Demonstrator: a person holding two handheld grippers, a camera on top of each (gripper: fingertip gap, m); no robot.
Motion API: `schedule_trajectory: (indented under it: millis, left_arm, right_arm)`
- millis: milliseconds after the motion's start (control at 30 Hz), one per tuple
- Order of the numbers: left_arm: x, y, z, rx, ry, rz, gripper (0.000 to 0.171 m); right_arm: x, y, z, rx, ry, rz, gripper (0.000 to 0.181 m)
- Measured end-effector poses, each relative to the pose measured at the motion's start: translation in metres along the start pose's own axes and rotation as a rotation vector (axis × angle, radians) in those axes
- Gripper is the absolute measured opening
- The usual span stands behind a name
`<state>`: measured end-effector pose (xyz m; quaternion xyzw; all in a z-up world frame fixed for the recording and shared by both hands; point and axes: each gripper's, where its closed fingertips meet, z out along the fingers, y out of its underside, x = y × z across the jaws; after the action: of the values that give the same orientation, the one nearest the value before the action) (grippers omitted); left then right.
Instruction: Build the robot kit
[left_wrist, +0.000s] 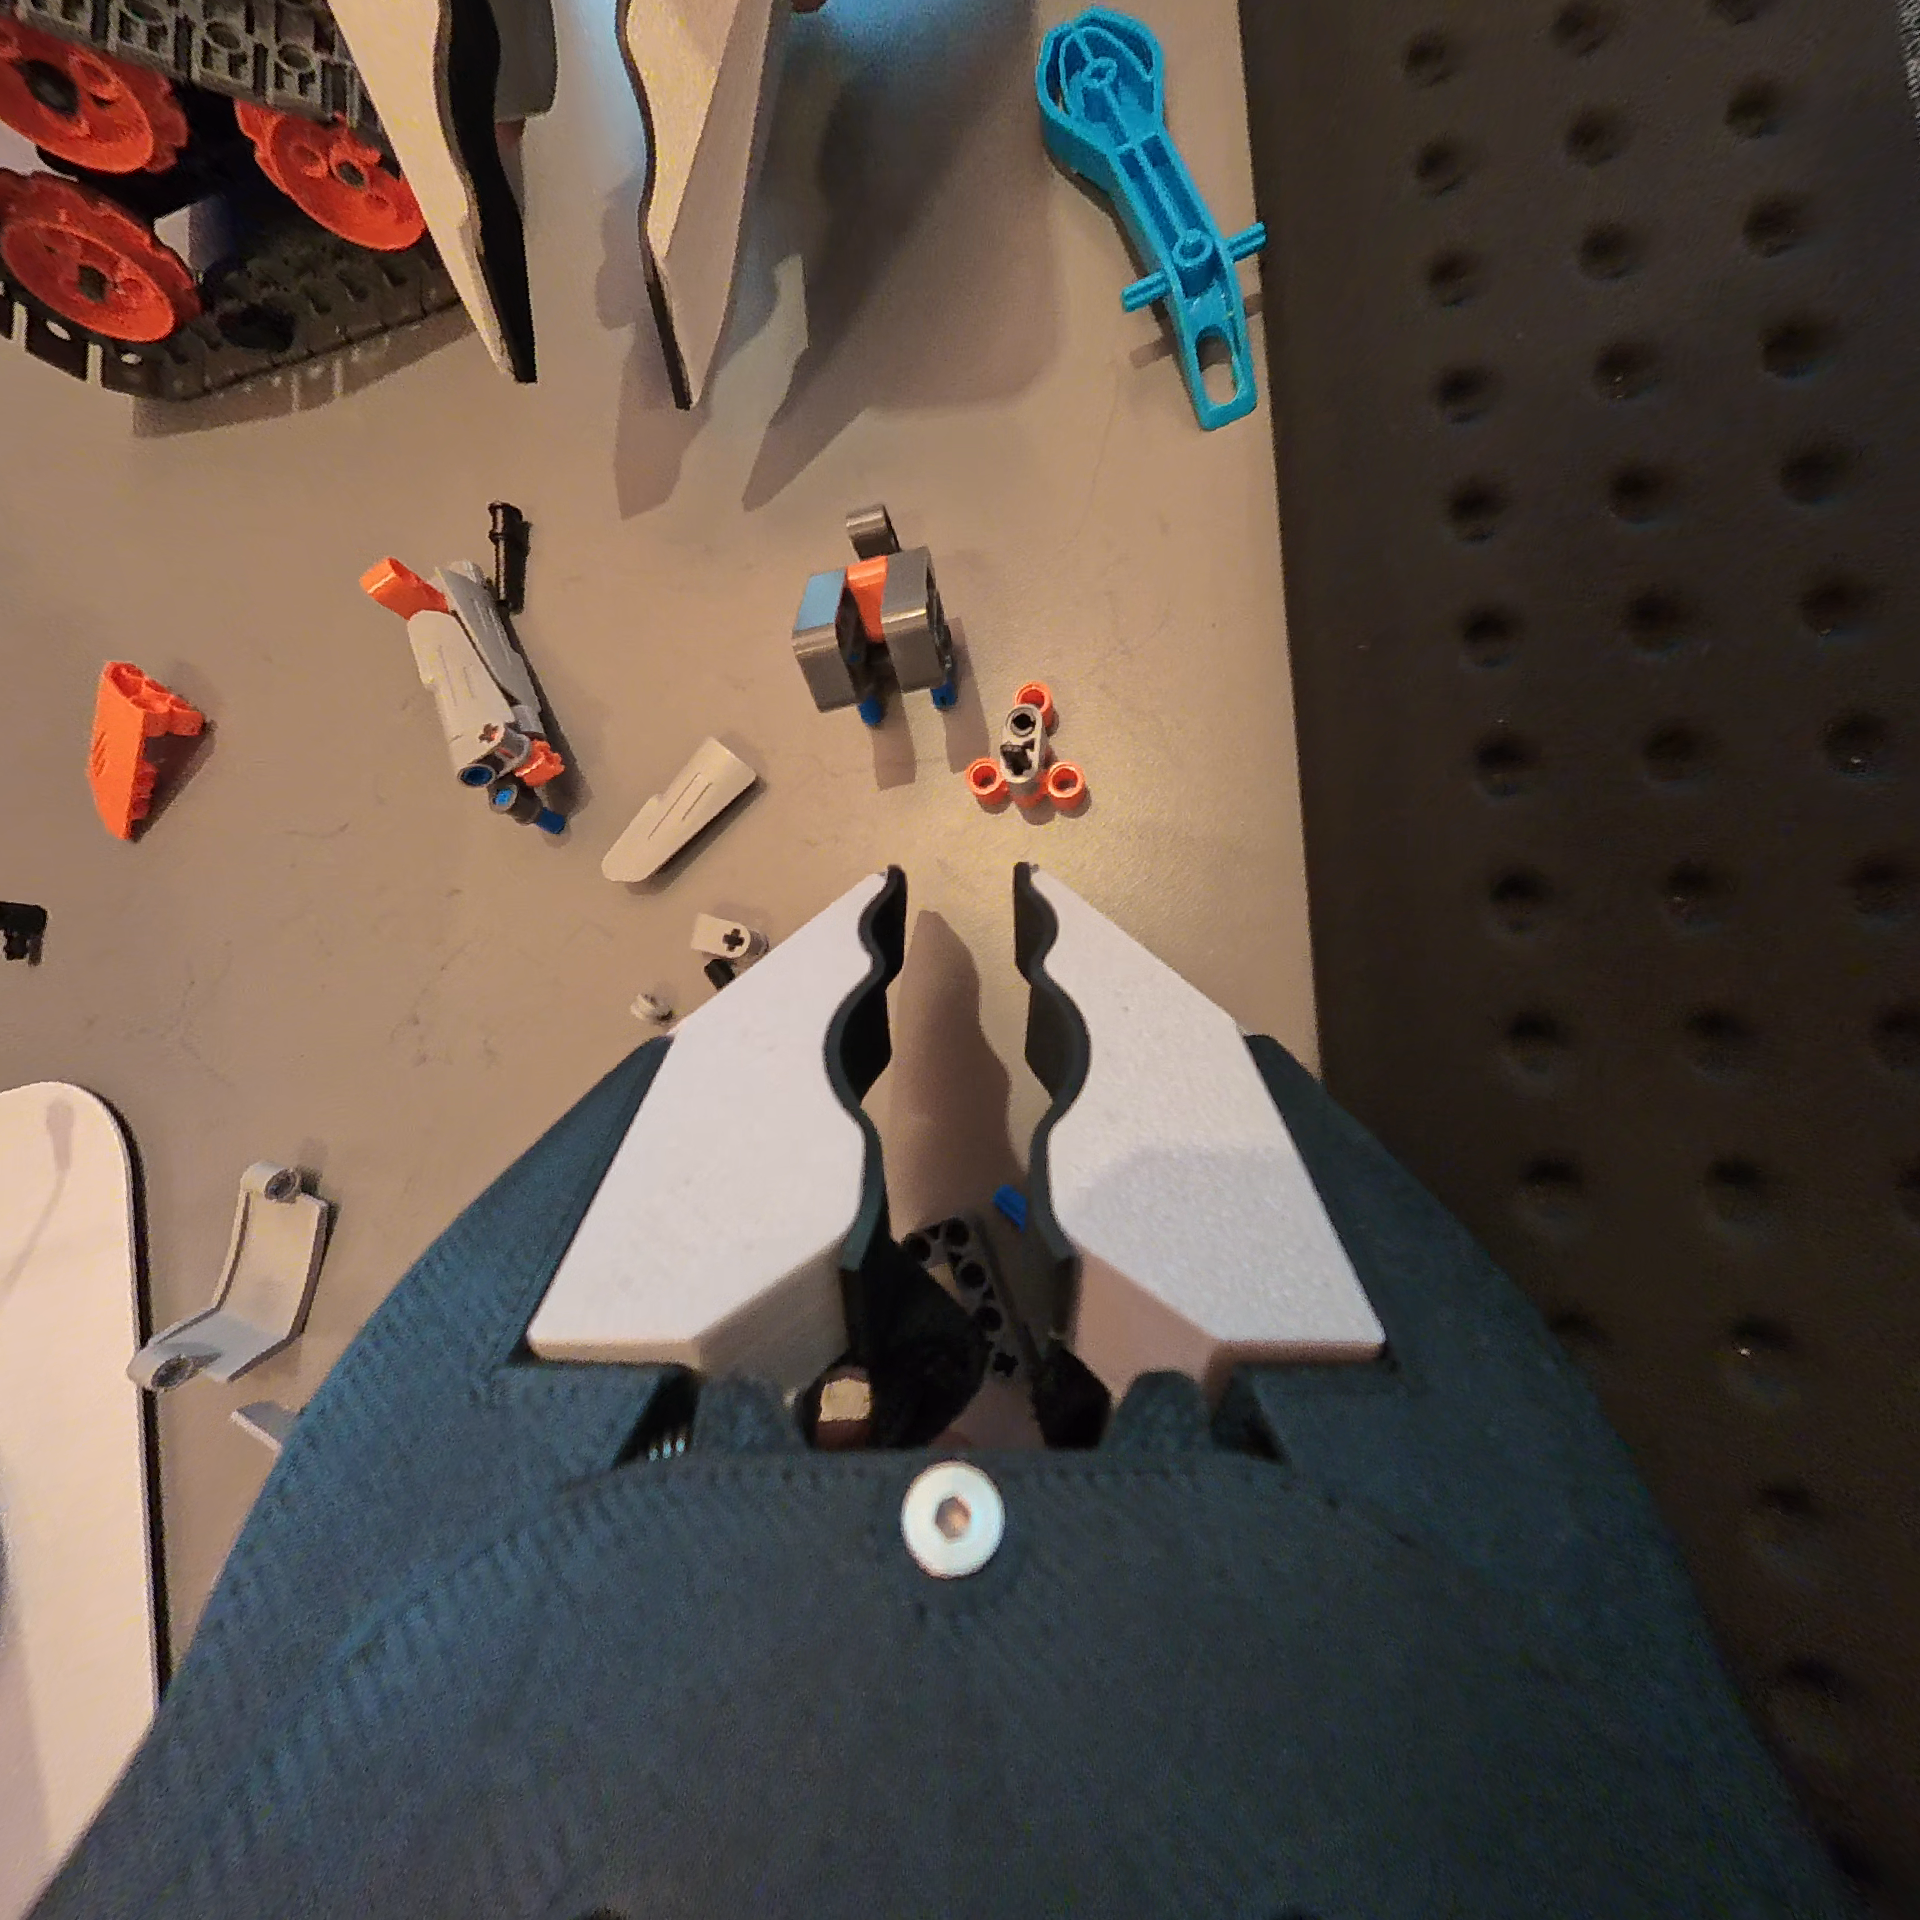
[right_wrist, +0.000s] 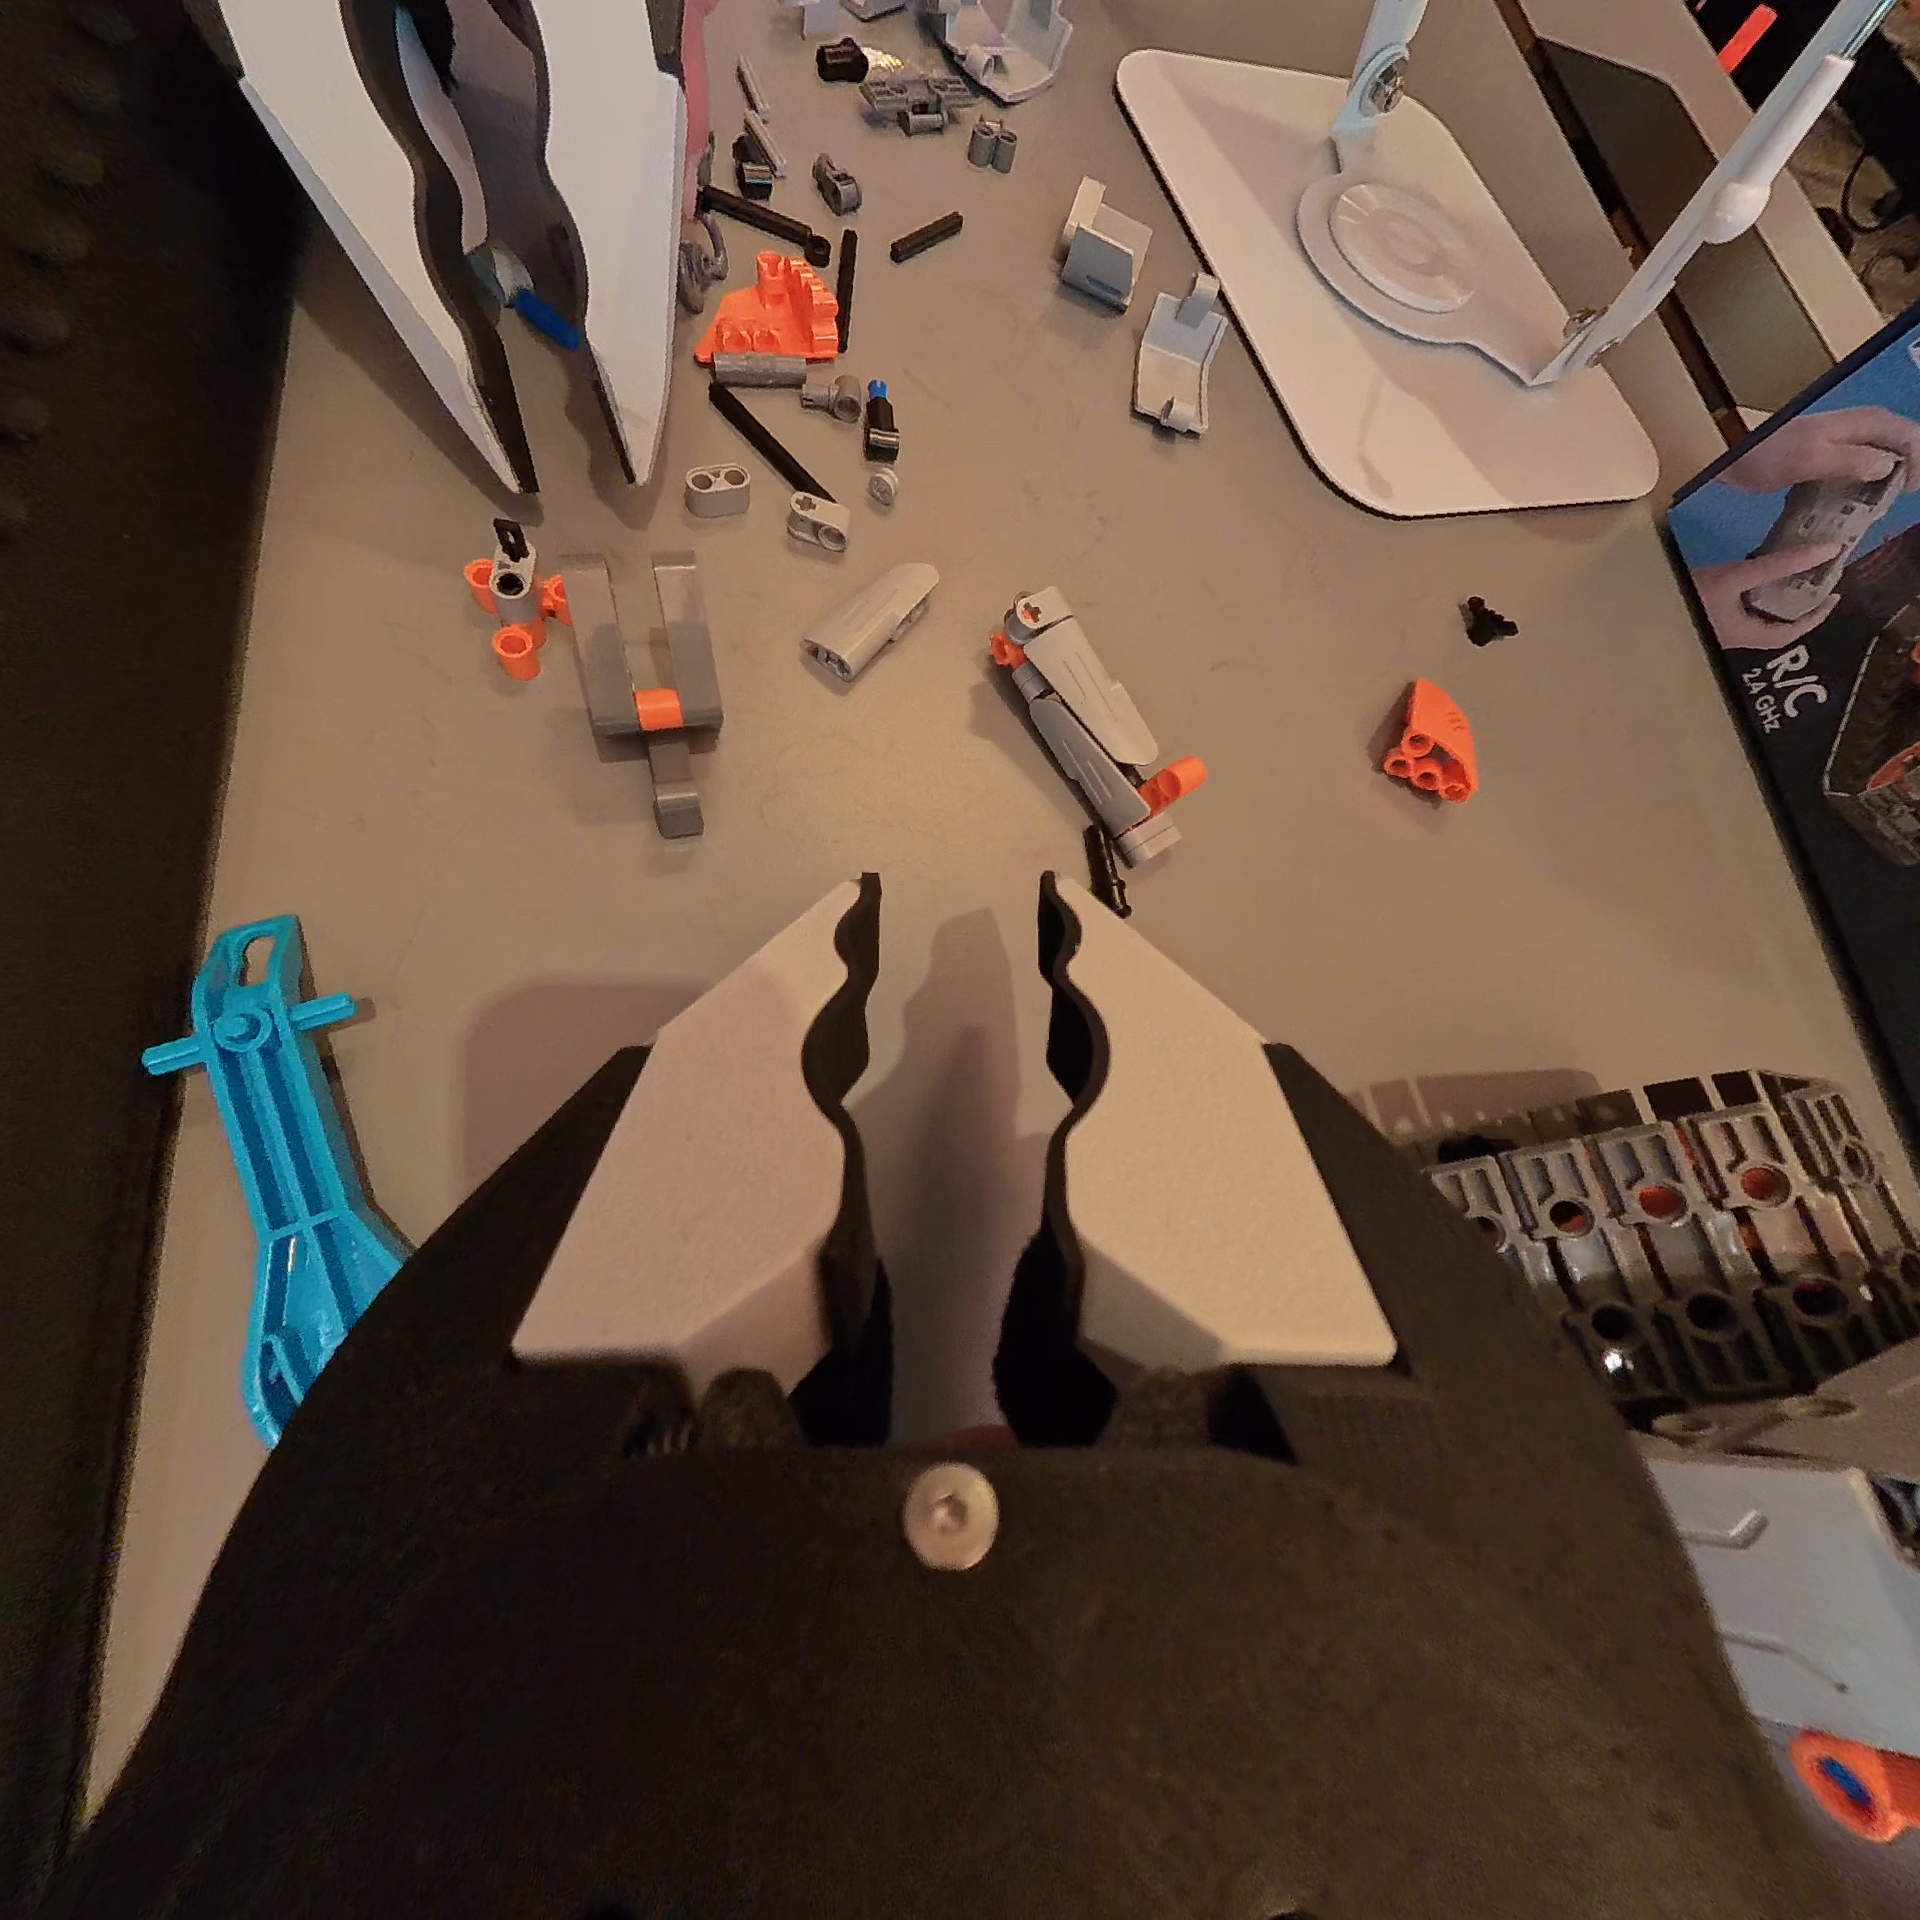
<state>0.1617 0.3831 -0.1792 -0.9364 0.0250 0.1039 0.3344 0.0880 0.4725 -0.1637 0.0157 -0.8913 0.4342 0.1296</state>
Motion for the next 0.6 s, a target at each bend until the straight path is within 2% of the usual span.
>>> schedule_trajectory:
  millis: [367, 600]
  left_arm:
    - [0.011, -0.018, 0.007, 0.066, 0.041, 0.017, 0.019]
    - [0.017, -0.019, 0.014, 0.064, 0.067, 0.020, 0.007]
  right_arm:
    - [0.000, 0.000, 0.000, -0.001, -0.002, 0.001, 0.029]
    - [0.000, 0.001, 0.001, -0.002, -0.004, 0.002, 0.029]
